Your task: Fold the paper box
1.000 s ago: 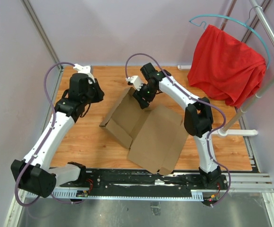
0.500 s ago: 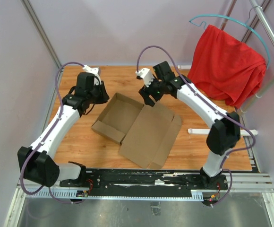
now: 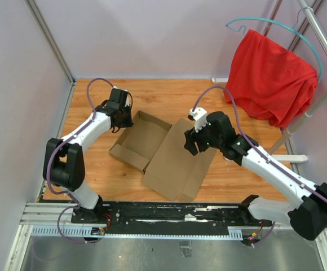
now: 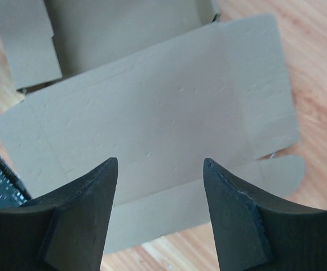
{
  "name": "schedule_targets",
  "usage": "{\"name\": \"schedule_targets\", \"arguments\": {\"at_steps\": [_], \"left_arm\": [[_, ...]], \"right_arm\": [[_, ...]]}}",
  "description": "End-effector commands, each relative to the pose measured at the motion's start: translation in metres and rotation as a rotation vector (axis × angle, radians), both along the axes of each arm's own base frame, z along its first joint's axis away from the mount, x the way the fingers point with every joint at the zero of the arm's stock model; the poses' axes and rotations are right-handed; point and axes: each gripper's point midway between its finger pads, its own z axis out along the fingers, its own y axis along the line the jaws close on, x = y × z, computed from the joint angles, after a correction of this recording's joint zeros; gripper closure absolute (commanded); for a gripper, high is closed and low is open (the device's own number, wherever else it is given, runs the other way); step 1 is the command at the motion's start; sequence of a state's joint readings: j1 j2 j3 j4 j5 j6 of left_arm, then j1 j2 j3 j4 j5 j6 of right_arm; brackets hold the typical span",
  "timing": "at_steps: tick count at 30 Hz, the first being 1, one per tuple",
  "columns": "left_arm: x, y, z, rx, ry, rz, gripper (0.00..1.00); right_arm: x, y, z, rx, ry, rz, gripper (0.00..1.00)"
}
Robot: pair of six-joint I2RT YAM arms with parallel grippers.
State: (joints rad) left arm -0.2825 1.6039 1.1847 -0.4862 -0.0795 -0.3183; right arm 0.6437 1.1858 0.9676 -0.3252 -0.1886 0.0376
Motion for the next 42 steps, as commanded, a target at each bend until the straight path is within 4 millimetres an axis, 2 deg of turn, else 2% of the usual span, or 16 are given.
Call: {"name": "schedule_targets", "arguments": {"at_steps": [1,4,7,10,16,23,29,35,37,40,42], "left_arm": [[0.023,0.018,0.018,0.077,-0.067,0.088,0.74],[0.025,0.029,0.020,0.128,-0.079,0.130,0.72],[0.026,0.025,0.018,0.116,-0.074,0.103,0.66],[0.025,0.017,0.007,0.109,-0.026,0.052,0.58],[0.030,0.019,-0.017,0.144,0.018,0.043,0.58],[0.040,0.009,-0.038,0.121,0.042,0.023,0.59],[0.036,0.007,-0.062,0.055,0.106,0.055,0.62],[0.022,0.006,-0.083,-0.020,0.167,0.111,0.67],[0.016,0.002,-0.087,-0.059,0.175,0.128,0.71],[0.008,-0.003,-0.088,-0.128,0.177,0.165,0.82],[0.001,-0.008,-0.085,-0.182,0.176,0.194,0.84]], "right_arm": [[-0.020,0.003,0.009,0.100,-0.034,-0.016,0.37],[-0.032,-0.005,0.004,0.109,-0.037,-0.015,0.38],[-0.039,-0.010,0.005,0.110,-0.051,-0.003,0.38],[-0.043,-0.012,0.005,0.106,-0.052,0.010,0.37],[-0.048,-0.010,0.002,0.117,-0.048,0.035,0.37],[-0.051,-0.006,-0.007,0.128,-0.023,0.052,0.37],[-0.052,-0.006,-0.006,0.133,-0.027,0.051,0.37],[-0.051,-0.010,-0.006,0.125,-0.037,0.037,0.37],[-0.050,-0.010,-0.006,0.122,-0.040,0.032,0.37],[-0.049,-0.011,-0.008,0.118,-0.037,0.028,0.37],[-0.049,-0.012,-0.008,0.115,-0.037,0.024,0.37]]}}
